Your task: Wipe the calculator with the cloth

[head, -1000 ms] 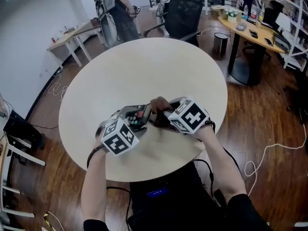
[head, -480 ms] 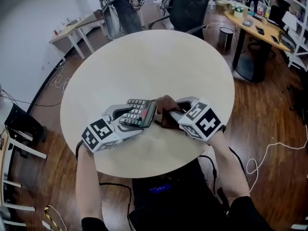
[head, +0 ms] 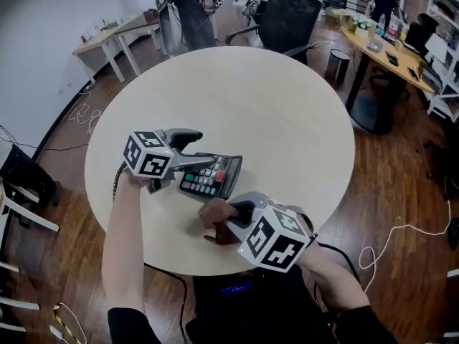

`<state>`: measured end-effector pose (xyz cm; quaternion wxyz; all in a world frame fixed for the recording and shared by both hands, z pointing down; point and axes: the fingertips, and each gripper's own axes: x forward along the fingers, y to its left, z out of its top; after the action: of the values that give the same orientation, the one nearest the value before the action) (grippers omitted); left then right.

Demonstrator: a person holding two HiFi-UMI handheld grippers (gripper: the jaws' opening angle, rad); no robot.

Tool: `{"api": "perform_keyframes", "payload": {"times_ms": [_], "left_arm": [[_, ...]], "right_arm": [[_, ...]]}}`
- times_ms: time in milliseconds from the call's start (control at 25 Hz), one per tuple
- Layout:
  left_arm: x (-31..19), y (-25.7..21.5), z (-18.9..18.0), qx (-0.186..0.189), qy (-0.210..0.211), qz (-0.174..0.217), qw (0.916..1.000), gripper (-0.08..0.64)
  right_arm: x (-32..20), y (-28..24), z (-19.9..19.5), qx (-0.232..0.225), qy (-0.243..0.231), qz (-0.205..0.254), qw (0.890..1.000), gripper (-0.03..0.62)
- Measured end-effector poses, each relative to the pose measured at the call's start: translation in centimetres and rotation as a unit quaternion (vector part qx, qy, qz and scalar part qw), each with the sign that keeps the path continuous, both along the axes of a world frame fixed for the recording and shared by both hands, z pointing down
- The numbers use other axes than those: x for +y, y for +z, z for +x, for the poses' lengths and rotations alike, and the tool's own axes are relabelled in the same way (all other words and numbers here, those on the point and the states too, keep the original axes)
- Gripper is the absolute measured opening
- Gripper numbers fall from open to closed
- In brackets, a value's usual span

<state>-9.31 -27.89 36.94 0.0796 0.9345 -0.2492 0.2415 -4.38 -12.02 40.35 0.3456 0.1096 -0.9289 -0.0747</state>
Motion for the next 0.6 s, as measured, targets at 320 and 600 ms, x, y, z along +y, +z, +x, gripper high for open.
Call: {"api": "perform_keyframes", "payload": {"times_ms": [320,600], "left_arm": [[-1.6,2.6,-1.2,0.034,0.017,-0.084,0.9957,0.236],[-0.9,1.1,-4.5,0.126,-0.033,-0.112,0.9851,0.05]], "right_arm": [[-6.9,1.0,0.5,0.053,0.096,0.057,0.992,0.089],[-15.9,0.6,1.1,0.067,0.138,0.048,0.987,0.089]]}}
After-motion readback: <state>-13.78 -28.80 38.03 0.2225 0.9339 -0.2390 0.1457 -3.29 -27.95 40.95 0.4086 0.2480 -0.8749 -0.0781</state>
